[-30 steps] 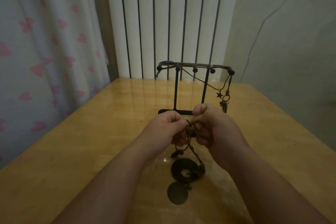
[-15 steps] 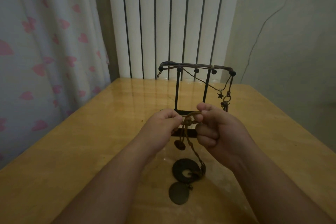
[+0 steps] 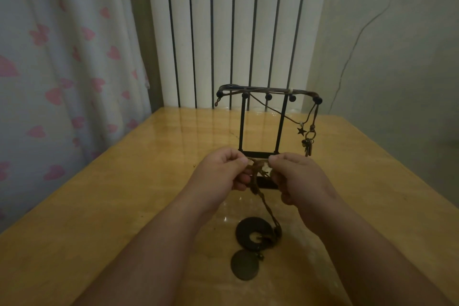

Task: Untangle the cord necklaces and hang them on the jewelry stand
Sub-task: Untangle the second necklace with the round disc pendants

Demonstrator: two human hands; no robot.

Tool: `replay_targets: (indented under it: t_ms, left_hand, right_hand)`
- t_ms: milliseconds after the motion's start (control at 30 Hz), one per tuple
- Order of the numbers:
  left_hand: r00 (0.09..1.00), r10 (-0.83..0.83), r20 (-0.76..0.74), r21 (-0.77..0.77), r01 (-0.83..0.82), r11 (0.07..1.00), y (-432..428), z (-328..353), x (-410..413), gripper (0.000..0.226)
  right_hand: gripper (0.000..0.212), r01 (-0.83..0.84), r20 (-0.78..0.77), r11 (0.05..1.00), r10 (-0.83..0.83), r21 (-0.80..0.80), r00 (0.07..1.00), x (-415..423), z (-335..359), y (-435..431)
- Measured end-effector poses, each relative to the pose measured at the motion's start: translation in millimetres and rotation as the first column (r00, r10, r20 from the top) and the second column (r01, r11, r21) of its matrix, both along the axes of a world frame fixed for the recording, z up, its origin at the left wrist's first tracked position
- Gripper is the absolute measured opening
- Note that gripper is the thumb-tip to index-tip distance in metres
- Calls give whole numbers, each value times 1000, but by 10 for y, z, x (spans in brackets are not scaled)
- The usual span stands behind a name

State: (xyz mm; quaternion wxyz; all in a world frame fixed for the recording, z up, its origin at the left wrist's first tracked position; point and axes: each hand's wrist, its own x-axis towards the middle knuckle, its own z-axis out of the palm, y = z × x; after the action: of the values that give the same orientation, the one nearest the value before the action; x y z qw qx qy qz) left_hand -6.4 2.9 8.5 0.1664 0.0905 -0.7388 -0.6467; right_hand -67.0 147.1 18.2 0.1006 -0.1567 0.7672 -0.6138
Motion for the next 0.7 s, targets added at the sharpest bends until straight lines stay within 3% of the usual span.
replay_targets:
  t_ms: [167, 267, 333, 500, 600, 700]
  left_hand:
    - [998, 65, -26, 191, -59, 980, -36, 11, -7, 13]
    - [996, 83, -26, 294, -72, 953, -49, 19, -4, 18]
    - [995, 102, 1, 259, -99, 961, -55, 24, -14, 22]
    - [996, 81, 22, 119, -83, 989, -22, 30, -15, 24]
    - [997, 70, 27, 71, -72, 995, -2, 22, -12, 24]
    - [998, 65, 24, 63, -67, 996, 23, 12, -14, 24]
  right_hand:
    - [28, 50, 268, 977, 7, -206, 963, 47, -15, -76]
    - [18, 4, 285, 930, 109, -368, 952, 80, -1, -52]
    - [11, -35, 263, 921, 147, -388, 953, 69, 17, -24]
    - [17, -45, 206, 986, 78, -160, 975, 40, 14, -46]
    - [19, -66, -23, 996, 67, 59, 997, 72, 5, -30]
    - [22, -50, -49, 998, 52, 46, 997, 78, 2, -29]
